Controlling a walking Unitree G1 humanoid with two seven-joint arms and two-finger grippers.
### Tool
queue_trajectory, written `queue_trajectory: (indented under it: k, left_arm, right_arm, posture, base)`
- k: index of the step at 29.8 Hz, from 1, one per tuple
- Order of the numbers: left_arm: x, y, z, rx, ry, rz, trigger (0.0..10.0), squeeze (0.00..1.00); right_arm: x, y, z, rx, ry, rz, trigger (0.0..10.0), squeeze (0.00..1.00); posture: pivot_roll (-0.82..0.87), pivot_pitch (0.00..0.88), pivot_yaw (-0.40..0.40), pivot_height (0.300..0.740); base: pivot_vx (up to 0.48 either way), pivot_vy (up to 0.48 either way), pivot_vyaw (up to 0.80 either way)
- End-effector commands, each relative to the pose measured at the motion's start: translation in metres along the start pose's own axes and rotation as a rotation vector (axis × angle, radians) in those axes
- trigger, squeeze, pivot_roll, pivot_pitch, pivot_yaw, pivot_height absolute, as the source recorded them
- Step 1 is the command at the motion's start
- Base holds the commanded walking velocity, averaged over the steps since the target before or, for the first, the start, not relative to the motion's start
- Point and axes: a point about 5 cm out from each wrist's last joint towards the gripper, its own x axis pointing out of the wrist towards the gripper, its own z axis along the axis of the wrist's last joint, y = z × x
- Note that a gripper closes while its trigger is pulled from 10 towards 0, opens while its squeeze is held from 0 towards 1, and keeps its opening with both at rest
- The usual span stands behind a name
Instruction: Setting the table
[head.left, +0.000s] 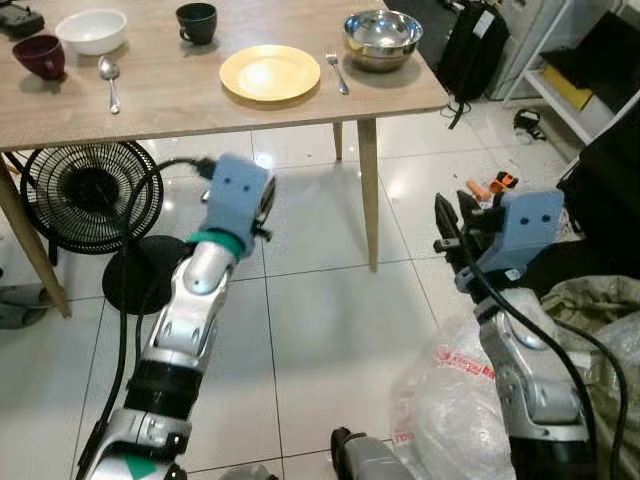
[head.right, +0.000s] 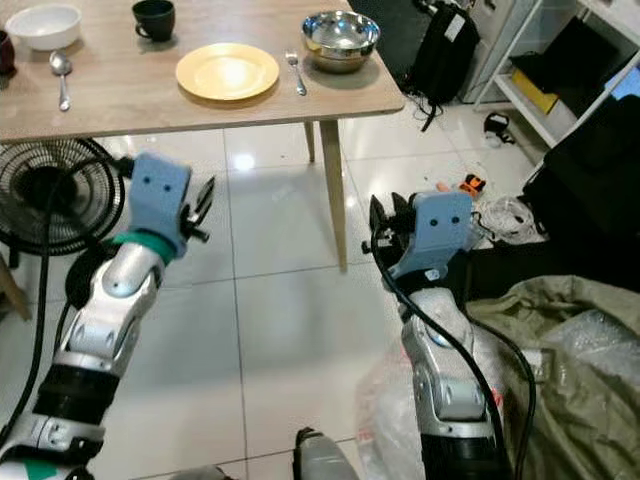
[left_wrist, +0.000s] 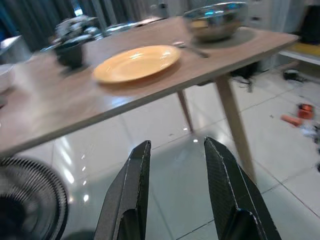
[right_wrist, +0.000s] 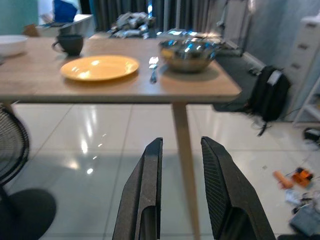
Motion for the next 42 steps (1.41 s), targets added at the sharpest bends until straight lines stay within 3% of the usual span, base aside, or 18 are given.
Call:
queue_trajectory:
  k: [1,9,42]
  left_arm:
    - [-0.002,0.0,0.001,-0.012,0.002,0.023,10.0,0.0]
    - [0.0,0.004,0.004,-0.007,-0.011,0.072,10.0,0.0]
    - [0.005,-0.001,0.011,-0.022,-0.028,0.085,10.0,0.0]
  right_arm:
    - [0.002,-0.004,-0.001,-0.01,-0.008,-0.028,10.0,0.0]
    - [0.006,0.0,0.002,-0.006,-0.023,-0.012,10.0,0.0]
    - [0.005,-0.005,0.001,-0.016,-0.024,-0.024,10.0,0.0]
  posture:
    - [0.07,0.0,-0.006,0.74]
    - [0.08,0.0,-0.02,0.74]
    - [0.07,0.0,-0.022,0.74]
  base:
    - [0.0,0.0,0.0]
    - [0.0,0.0,0.0]
    - [0.453,0.0,0.0]
